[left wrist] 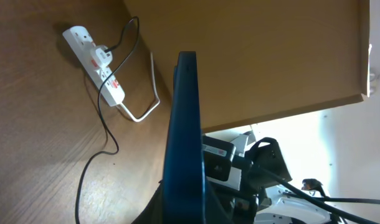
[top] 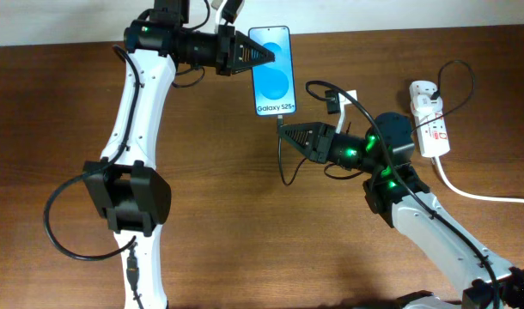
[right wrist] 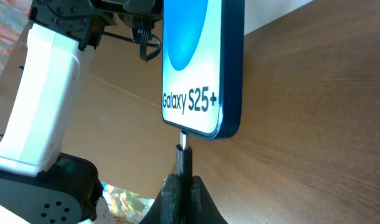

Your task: Plug charger to phone and switch on socket

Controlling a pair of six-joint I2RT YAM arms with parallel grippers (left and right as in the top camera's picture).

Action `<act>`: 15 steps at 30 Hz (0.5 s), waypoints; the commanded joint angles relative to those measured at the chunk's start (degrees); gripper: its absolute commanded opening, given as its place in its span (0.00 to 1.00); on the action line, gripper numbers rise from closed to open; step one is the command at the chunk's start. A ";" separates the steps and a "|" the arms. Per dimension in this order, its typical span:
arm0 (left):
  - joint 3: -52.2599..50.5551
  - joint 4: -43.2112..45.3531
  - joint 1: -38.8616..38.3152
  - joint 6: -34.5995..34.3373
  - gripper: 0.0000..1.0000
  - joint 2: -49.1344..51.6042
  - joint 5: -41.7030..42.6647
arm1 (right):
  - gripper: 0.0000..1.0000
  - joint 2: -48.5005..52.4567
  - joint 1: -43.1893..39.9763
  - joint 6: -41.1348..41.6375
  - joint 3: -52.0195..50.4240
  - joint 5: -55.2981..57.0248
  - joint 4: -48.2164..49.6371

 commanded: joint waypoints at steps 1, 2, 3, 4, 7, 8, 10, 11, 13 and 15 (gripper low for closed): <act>0.63 -0.31 -0.07 1.36 0.00 -0.61 1.31 | 0.04 0.15 -0.37 0.04 1.18 0.59 0.61; 0.63 -0.28 -0.33 1.36 0.00 -0.61 1.31 | 0.04 0.15 -0.37 0.02 1.18 0.59 0.61; 0.63 -0.26 -0.68 1.36 0.00 -0.61 1.31 | 0.04 0.15 -0.37 0.04 1.18 0.59 0.59; 0.63 -0.24 -1.07 1.36 0.00 -0.61 1.31 | 0.04 0.15 -0.37 0.02 1.18 0.59 0.59; 0.63 0.24 -1.11 1.31 0.00 -0.61 1.29 | 0.04 0.15 -0.37 0.04 1.18 0.52 0.57; 0.63 0.42 -0.90 1.29 0.00 -0.61 1.29 | 0.04 0.15 -0.37 0.04 1.18 0.46 0.57; 0.63 1.14 -0.24 0.42 0.00 -0.61 1.31 | 0.04 0.15 -0.35 0.04 1.18 0.09 0.55; 0.63 1.66 -0.26 0.39 0.00 -0.61 1.33 | 0.04 0.15 -0.37 0.04 1.18 0.07 0.55; 0.63 3.39 -0.26 -2.78 0.00 -0.61 1.33 | 0.04 0.15 -0.35 0.04 1.18 0.09 0.55; 0.63 4.90 -0.28 -4.13 0.00 -0.61 1.36 | 0.04 0.15 -0.37 0.04 1.18 0.09 0.52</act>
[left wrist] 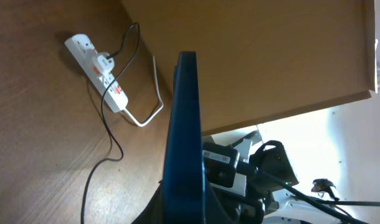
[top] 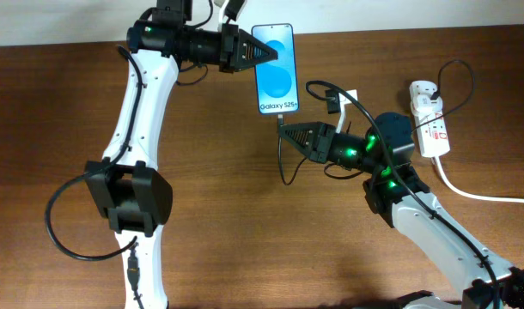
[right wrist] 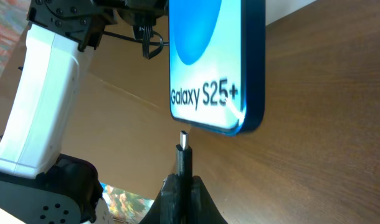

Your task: Plug charger to phone and switch on socket

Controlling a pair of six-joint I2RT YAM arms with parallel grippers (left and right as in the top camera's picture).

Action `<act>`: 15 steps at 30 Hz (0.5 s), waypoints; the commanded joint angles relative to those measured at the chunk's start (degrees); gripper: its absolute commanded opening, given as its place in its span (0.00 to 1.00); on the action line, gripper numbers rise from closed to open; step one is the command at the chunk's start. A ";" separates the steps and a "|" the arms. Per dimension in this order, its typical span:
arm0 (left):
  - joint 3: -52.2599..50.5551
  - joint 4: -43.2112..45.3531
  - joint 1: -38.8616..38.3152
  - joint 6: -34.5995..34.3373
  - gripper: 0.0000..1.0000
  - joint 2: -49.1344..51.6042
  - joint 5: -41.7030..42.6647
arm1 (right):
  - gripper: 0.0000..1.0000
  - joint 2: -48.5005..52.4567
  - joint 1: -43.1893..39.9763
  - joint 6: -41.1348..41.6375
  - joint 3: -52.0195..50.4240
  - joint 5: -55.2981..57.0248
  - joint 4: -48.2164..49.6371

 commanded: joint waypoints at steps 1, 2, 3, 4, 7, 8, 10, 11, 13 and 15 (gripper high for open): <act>0.63 0.92 0.26 -2.47 0.00 -0.61 2.29 | 0.04 0.15 -0.37 0.09 1.18 0.04 0.35; 0.63 0.94 0.26 -3.32 0.00 -0.61 3.26 | 0.04 0.15 -0.37 0.09 1.18 0.07 0.33; 0.63 0.92 0.26 -3.30 0.00 -0.61 4.22 | 0.04 0.15 -0.37 0.09 1.18 0.09 0.33; 0.63 0.92 0.22 -3.28 0.00 -0.61 4.33 | 0.04 0.15 -0.37 0.09 1.18 0.15 0.35; 0.63 0.72 -0.50 -2.89 0.00 -0.61 4.52 | 0.04 0.15 -0.37 0.11 1.18 0.74 0.39; 0.63 0.72 -0.94 -2.14 0.00 -0.61 5.38 | 0.04 0.15 -0.37 0.13 1.18 0.94 0.42; 0.63 0.72 -1.14 -2.12 0.00 -0.61 5.35 | 0.04 0.15 -0.44 0.50 1.18 0.96 0.44; 0.63 0.72 -1.14 -1.90 0.00 -0.61 5.33 | 0.04 0.15 -0.44 0.50 1.18 0.94 0.44; 0.63 0.72 -1.07 -1.73 0.00 -0.61 5.29 | 0.04 0.15 -0.44 0.55 1.18 0.90 0.44; 0.63 0.94 -0.68 -1.70 0.00 -0.61 5.14 | 0.04 0.15 -0.42 0.55 1.18 0.48 0.42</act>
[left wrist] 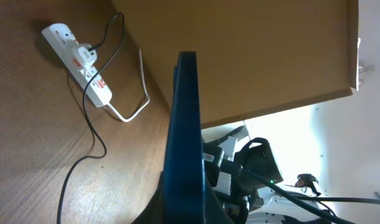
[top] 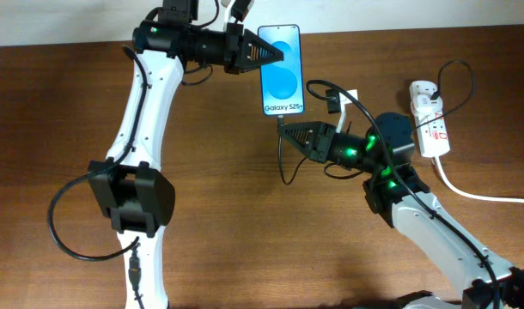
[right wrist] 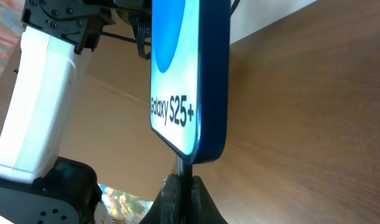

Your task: Plug charger to phone and switch on socket

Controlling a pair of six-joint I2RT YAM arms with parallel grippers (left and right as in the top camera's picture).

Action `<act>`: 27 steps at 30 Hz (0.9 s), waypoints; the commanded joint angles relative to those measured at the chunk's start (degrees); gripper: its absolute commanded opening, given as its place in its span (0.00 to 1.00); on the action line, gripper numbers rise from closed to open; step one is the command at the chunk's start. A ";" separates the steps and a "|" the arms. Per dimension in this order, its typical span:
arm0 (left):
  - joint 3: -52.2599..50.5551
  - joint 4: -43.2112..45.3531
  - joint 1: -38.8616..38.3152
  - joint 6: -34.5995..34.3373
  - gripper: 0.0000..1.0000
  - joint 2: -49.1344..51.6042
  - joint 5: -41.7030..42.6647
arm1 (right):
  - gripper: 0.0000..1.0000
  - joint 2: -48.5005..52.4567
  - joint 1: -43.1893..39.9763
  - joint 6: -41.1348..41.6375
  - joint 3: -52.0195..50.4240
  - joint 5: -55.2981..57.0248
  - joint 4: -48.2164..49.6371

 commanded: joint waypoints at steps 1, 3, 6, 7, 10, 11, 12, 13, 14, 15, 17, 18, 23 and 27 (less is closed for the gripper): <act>0.63 0.42 0.96 0.92 0.00 -0.61 2.73 | 0.04 0.15 -0.42 0.31 1.18 -0.13 0.39; 0.63 0.35 1.70 0.92 0.00 -0.61 2.78 | 0.04 0.15 -0.42 0.31 1.18 -0.13 0.39; 0.63 0.35 1.70 0.94 0.00 -0.61 2.78 | 0.04 0.15 -0.42 0.28 1.18 -0.07 0.42; 0.63 0.33 1.70 0.92 0.00 -0.61 2.78 | 0.04 0.15 -0.44 0.31 1.18 -0.07 0.87; 0.63 0.33 1.70 0.94 0.00 -0.61 2.78 | 0.04 0.15 -0.44 0.52 1.18 -0.07 2.54; 0.63 0.33 1.70 0.92 0.00 -0.61 2.78 | 0.04 0.15 -0.42 0.52 1.18 -0.09 2.56; 0.63 0.33 1.66 0.92 0.00 -0.61 2.78 | 0.04 0.15 -0.44 0.68 1.18 -0.09 2.56; 0.63 0.33 1.66 0.92 0.00 -0.61 2.80 | 0.04 0.15 -0.42 0.68 1.18 -0.09 2.54; 0.63 0.33 1.66 0.92 0.00 -0.61 2.84 | 0.04 0.15 -0.42 0.68 1.18 -0.09 2.51; 0.63 0.33 1.66 0.90 0.00 -0.61 3.02 | 0.04 0.15 -0.42 0.68 1.18 -0.11 2.43; 0.63 0.33 1.66 0.90 0.00 -0.61 3.02 | 0.04 0.15 -0.42 0.68 1.18 -0.09 1.88; 0.63 0.33 1.66 0.90 0.00 -0.61 3.02 | 0.04 0.15 -0.42 0.68 1.18 -0.11 1.86; 0.63 0.31 1.64 0.87 0.00 -0.61 3.21 | 0.04 0.20 -0.42 0.68 1.18 -0.07 1.88; 0.63 0.31 1.53 0.87 0.00 -0.61 3.21 | 0.04 0.20 -0.42 0.68 1.18 0.11 1.88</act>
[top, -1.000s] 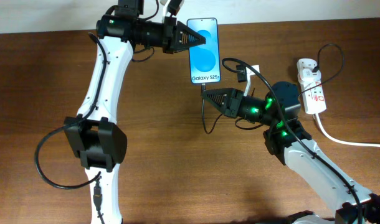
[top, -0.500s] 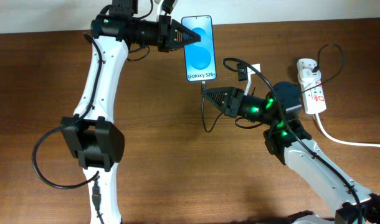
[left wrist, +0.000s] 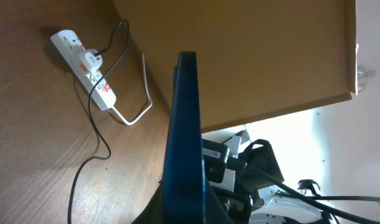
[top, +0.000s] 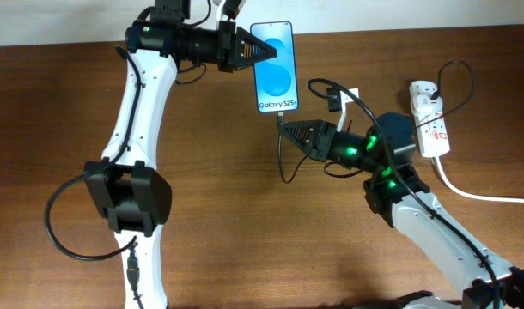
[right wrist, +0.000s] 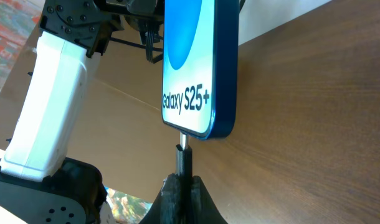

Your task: Plug charger to phone and switch on socket

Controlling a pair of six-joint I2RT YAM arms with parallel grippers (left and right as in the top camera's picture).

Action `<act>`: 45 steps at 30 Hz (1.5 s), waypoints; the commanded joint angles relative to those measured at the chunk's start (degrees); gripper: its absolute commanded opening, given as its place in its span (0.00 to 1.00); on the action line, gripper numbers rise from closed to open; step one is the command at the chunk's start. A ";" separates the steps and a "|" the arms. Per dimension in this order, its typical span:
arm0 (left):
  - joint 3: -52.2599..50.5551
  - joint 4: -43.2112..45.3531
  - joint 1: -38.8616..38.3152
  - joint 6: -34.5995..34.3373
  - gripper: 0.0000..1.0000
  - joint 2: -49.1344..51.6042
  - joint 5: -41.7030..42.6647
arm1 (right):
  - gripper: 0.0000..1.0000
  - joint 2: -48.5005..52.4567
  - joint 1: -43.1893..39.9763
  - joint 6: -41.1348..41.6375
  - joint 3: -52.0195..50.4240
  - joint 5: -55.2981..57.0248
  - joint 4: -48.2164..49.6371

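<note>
A blue phone (top: 274,67) with a lit "Galaxy S25+" screen is held off the table, my left gripper (top: 264,53) shut on its upper part. In the left wrist view it shows edge-on (left wrist: 185,124). My right gripper (top: 285,132) is shut on the black charger plug (right wrist: 183,163), whose metal tip points up at the phone's bottom edge (right wrist: 196,132) and sits just below it, touching or nearly so. The plug's black cable (top: 283,163) loops over the table. A white socket strip (top: 429,118) lies at the right with the charger in it.
The strip's white lead (top: 485,193) runs off to the right edge. A small white box (top: 346,99) lies behind my right arm. The far table edge meets a light wall just behind the phone.
The phone has shifted left and slightly toward me, back over the plug. The plug's tip now sits under the bottom edge near its middle instead of hidden behind the phone's corner.
The plug tip first stood against the phone's bottom edge. Then the phone was further right and higher, with a gap above the tip. Then it was further right still, covering the tip. Now it is back above the plug, my right gripper barely changed.
</note>
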 commanded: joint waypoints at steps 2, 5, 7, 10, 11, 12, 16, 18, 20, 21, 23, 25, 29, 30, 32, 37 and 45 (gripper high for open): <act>0.63 0.31 -0.70 0.72 0.00 -0.63 2.97 | 0.04 0.15 -0.42 -0.31 1.09 0.11 0.15; 0.63 0.33 -1.05 0.72 0.00 -0.63 2.97 | 0.04 0.15 -0.42 -0.31 1.09 0.09 0.15; 0.63 0.31 -1.05 0.72 0.00 -0.63 2.97 | 0.04 0.15 -0.42 -0.31 1.09 0.11 0.17; 0.63 0.26 -1.57 0.74 0.00 -0.63 2.99 | 0.04 0.15 -0.44 -0.31 1.09 0.15 0.22; 0.63 0.17 -1.81 0.76 0.00 -0.63 2.99 | 0.04 0.15 -0.44 -0.31 1.09 0.33 0.22; 0.63 -0.09 -1.99 1.18 0.00 -0.63 2.97 | 0.04 0.15 -0.61 -0.31 1.09 0.52 0.26; 0.63 -0.44 -2.14 1.22 0.00 -0.63 2.97 | 0.04 0.15 -1.60 0.79 1.09 0.52 1.81; 0.63 -1.03 -2.19 1.25 0.00 -0.63 2.97 | 0.04 0.15 -1.60 0.76 1.09 0.55 1.81; 0.63 -3.87 -2.19 4.57 0.00 -0.63 2.97 | 0.04 0.15 -1.62 0.76 1.09 0.92 2.67; 0.63 -5.95 -2.19 6.58 0.00 -0.63 2.95 | 0.04 0.15 -1.60 0.79 1.09 1.66 2.73; 0.63 -7.43 -2.16 7.67 0.00 -0.63 2.95 | 0.04 0.15 -1.60 0.79 1.11 2.14 2.86; 0.63 -7.45 -2.19 7.67 0.00 -0.63 2.95 | 0.04 0.15 -1.60 0.81 1.11 3.13 2.86; 0.63 -7.48 -2.16 7.65 0.00 -0.63 2.75 | 0.04 0.15 -1.60 0.79 1.73 2.82 2.69; 0.63 -7.39 -2.10 7.63 0.00 -0.63 2.47 | 0.10 0.15 -1.57 0.76 1.73 1.42 1.75; 0.63 -7.19 -1.11 7.63 0.00 -0.63 2.27 | 0.25 0.15 -1.49 0.55 1.73 -0.17 -0.72; 0.63 -7.19 1.09 7.63 0.00 -0.63 0.79 | 0.43 0.15 -1.49 0.50 1.73 -3.93 -0.96; -1.81 -17.90 0.70 13.81 0.00 -0.50 -33.38 | 0.65 0.15 -1.49 -13.31 1.68 0.74 -22.21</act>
